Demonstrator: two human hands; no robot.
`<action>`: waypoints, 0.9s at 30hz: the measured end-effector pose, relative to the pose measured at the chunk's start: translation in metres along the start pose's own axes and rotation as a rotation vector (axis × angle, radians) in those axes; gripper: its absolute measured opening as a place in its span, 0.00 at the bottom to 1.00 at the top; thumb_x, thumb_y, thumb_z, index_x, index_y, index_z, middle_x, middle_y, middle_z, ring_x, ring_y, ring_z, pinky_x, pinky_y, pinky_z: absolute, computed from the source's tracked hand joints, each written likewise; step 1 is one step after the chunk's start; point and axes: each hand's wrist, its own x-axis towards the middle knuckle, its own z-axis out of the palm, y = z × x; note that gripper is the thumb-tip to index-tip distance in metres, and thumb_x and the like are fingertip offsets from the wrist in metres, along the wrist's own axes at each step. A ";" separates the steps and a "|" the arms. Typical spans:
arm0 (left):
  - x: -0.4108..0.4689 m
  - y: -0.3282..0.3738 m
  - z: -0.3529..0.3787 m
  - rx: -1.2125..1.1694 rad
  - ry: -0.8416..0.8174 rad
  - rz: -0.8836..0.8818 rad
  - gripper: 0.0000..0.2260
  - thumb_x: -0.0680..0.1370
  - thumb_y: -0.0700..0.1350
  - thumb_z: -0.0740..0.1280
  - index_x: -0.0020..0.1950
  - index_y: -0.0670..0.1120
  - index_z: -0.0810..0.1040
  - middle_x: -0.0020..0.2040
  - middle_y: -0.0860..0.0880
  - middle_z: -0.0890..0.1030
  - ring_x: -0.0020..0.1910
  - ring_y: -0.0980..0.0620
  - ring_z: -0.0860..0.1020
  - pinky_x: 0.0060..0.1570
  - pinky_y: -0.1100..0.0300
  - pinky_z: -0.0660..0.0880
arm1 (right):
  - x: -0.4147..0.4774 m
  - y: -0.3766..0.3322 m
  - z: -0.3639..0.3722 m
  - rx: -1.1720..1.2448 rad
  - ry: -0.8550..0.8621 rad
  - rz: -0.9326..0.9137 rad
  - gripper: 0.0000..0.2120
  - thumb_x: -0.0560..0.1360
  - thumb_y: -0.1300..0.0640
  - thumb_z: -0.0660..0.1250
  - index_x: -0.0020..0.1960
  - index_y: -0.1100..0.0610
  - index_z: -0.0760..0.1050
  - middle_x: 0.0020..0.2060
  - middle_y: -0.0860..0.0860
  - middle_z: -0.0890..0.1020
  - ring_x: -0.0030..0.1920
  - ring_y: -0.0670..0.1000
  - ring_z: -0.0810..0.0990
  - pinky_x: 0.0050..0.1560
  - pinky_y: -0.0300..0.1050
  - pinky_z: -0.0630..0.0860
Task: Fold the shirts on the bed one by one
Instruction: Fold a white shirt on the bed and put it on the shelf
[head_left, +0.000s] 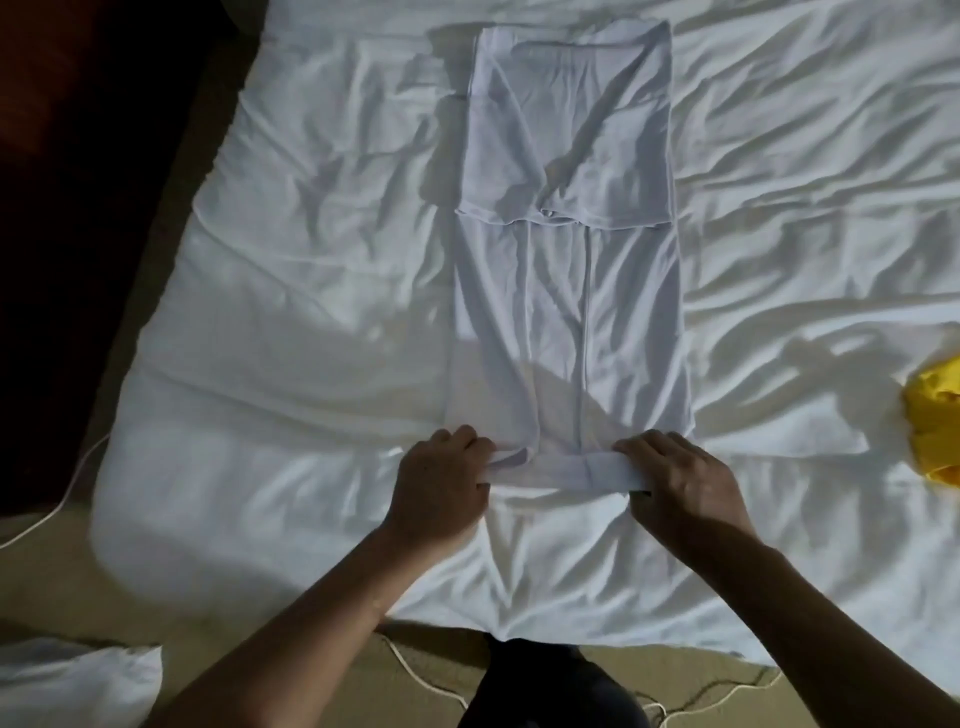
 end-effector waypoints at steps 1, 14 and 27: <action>0.011 -0.005 -0.009 -0.087 0.020 -0.052 0.12 0.67 0.43 0.64 0.47 0.50 0.82 0.42 0.50 0.81 0.40 0.43 0.81 0.34 0.52 0.78 | 0.010 0.003 -0.007 0.002 0.032 0.034 0.22 0.58 0.68 0.74 0.51 0.58 0.84 0.42 0.52 0.84 0.39 0.59 0.83 0.34 0.47 0.77; 0.222 -0.064 -0.083 -0.630 0.143 -0.288 0.06 0.67 0.44 0.70 0.41 0.46 0.85 0.33 0.51 0.83 0.35 0.61 0.75 0.36 0.58 0.71 | 0.193 0.067 -0.043 0.297 0.379 0.262 0.15 0.74 0.70 0.66 0.55 0.57 0.84 0.48 0.53 0.86 0.47 0.55 0.84 0.50 0.41 0.79; 0.378 -0.120 -0.091 -0.793 0.239 -0.522 0.06 0.76 0.39 0.76 0.46 0.36 0.84 0.38 0.45 0.81 0.36 0.53 0.76 0.35 0.61 0.72 | 0.358 0.118 -0.043 0.638 0.462 0.554 0.13 0.76 0.61 0.71 0.60 0.53 0.82 0.49 0.46 0.85 0.48 0.46 0.80 0.49 0.35 0.73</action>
